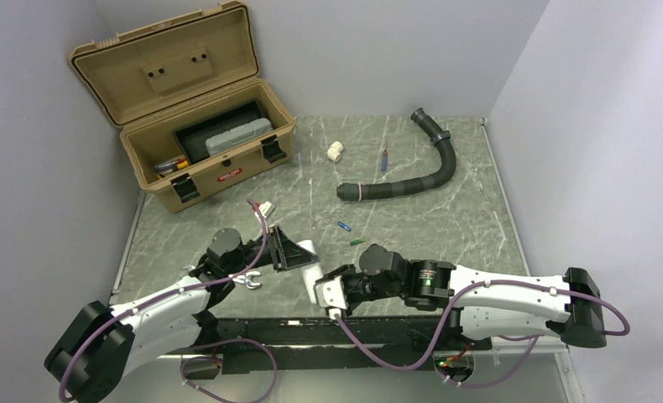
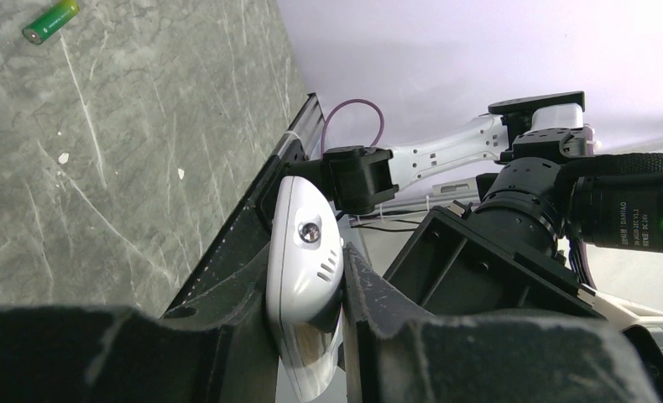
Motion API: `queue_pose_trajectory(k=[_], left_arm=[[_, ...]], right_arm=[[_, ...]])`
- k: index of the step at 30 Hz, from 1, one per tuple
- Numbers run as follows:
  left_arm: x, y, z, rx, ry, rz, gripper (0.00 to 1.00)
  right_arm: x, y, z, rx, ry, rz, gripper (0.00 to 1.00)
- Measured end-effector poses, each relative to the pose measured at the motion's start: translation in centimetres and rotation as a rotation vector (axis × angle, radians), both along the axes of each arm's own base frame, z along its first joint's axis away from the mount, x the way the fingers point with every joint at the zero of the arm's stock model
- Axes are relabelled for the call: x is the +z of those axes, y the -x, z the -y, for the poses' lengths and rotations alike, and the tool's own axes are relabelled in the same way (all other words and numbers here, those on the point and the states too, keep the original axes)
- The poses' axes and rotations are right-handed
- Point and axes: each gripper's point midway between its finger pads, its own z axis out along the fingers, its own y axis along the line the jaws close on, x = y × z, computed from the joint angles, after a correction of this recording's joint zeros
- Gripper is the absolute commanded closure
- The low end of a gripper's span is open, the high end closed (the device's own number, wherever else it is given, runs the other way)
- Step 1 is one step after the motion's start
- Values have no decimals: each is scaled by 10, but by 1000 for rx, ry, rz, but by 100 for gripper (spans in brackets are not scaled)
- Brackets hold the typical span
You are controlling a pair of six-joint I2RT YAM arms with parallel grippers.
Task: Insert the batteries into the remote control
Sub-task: Remove the battery cover from the remote control.
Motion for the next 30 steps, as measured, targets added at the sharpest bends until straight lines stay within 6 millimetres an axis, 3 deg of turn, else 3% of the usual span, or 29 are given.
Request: queue_pose_trajectory(k=[30], left_arm=[[2,-2,1,1,10,8,100]], right_arm=[[6,-7,1,-31,-15,34,57]])
